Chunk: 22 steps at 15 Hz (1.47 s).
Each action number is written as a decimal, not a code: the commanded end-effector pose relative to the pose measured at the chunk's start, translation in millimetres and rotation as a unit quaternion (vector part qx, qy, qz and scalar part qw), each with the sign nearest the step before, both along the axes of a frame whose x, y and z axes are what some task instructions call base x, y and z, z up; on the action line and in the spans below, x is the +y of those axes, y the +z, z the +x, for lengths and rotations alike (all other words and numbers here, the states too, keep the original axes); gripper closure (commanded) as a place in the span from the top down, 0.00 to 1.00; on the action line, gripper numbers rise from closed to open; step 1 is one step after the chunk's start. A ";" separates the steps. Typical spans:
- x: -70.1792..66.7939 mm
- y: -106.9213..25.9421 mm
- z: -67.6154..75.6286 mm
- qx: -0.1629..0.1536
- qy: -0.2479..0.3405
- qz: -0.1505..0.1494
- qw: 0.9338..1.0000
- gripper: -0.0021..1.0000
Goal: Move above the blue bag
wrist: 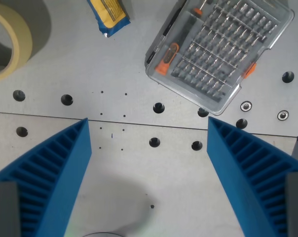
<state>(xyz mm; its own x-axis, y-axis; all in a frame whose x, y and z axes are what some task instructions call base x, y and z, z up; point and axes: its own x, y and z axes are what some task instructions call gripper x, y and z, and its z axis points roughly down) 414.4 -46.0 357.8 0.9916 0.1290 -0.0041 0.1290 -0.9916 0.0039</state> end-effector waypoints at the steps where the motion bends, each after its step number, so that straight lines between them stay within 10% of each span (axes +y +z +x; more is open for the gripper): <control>1: 0.0 1.9 -0.3 -0.002 0.000 0.000 1.000 1.00; 12: 3.4 -5.7 3.9 -0.005 0.028 0.000 1.000 1.00; 22: 19.6 -40.1 21.8 -0.013 0.094 0.003 0.995 1.00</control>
